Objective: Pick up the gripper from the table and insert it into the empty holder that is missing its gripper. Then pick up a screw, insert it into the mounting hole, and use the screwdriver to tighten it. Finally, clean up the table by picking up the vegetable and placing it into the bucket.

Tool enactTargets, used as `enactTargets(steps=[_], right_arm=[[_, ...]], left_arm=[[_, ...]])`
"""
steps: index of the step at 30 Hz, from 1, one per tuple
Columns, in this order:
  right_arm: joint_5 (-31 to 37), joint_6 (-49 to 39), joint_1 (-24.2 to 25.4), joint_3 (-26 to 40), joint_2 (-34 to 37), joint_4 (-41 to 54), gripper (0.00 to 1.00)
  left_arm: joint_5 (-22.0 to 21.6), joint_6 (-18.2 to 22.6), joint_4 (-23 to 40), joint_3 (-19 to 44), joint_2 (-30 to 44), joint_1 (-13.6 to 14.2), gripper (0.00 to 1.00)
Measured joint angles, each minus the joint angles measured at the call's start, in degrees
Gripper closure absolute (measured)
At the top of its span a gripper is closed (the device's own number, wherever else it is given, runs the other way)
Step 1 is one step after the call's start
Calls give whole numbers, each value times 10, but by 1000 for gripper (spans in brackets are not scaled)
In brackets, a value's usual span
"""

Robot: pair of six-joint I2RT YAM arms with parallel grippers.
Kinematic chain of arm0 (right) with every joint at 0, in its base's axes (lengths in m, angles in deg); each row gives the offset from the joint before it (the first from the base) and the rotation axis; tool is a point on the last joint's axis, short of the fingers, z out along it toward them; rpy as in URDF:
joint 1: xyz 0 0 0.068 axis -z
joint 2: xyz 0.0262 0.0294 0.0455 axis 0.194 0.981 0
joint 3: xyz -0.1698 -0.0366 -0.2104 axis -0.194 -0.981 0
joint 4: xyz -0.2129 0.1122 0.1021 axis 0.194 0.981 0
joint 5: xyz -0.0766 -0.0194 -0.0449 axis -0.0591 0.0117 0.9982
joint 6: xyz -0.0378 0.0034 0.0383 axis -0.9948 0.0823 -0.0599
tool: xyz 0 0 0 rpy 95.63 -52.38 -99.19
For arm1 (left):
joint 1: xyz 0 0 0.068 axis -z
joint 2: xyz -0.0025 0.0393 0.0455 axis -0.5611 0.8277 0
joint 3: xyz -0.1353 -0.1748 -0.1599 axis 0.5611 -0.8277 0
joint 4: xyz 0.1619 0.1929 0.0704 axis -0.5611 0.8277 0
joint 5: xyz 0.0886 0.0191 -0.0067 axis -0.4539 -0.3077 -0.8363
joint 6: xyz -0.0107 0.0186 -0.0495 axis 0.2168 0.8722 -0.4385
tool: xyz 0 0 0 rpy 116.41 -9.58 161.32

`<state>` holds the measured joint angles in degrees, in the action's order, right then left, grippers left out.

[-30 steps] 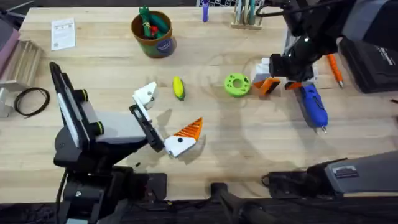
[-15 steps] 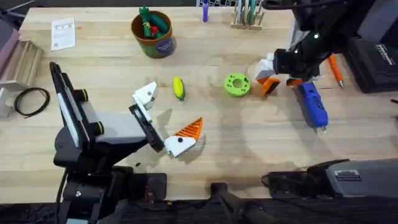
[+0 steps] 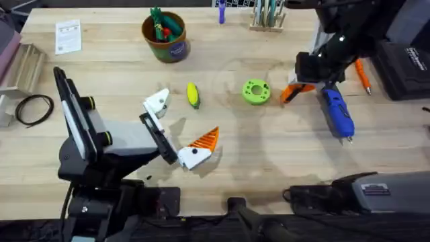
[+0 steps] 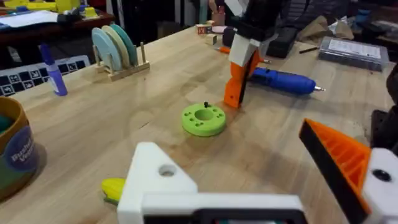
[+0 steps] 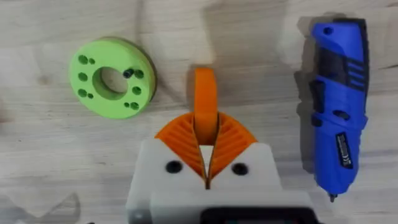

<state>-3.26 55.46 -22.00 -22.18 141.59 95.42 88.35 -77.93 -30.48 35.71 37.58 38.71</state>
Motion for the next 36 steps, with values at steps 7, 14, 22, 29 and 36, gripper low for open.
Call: enactTargets(steps=[7,14,22,29,36], right_arm=[[0,0,0,0,0,0,991],[0,0,0,-2,-35,20,992],[-32,0,0,-3,-173,23,992],[-145,0,0,-19,-229,-31,992],[-434,47,0,-159,-247,-297,992]], left_arm=[[0,0,0,0,0,0,15],[0,0,0,0,0,0,15],[0,0,0,0,0,0,15],[0,0,0,0,0,0,15],[0,0,0,0,0,0,15]])
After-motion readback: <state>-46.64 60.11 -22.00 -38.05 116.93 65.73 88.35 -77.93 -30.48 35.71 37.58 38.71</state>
